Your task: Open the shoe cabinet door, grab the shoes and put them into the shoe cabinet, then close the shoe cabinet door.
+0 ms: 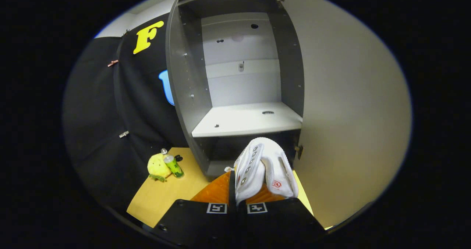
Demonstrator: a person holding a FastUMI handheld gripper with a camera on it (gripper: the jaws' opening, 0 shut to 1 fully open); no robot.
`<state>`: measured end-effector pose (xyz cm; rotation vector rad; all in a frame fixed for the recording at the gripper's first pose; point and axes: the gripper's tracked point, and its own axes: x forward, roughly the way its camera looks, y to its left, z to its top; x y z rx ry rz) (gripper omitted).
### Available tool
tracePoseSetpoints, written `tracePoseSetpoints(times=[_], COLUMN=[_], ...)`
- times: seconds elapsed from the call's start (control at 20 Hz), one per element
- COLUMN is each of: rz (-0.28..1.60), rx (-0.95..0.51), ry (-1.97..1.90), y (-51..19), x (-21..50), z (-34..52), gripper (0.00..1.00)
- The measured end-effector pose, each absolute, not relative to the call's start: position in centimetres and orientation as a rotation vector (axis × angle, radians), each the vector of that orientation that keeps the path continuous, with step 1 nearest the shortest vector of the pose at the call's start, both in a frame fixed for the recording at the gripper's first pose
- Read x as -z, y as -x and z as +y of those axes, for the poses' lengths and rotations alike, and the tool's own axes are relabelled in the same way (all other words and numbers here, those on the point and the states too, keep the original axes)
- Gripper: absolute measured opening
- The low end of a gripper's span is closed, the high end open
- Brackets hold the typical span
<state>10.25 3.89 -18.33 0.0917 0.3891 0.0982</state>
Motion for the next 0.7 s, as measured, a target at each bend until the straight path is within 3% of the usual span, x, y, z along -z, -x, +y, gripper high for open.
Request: tracePoseSetpoints(times=[0.35, 0.7], rz=[0.337, 0.338], rx=[-0.14, -0.129], ry=[-0.095, -0.035], y=[-18.8, -28.8], x=[11.9, 11.8], z=[5.4, 5.5], gripper=[0.05, 0.05])
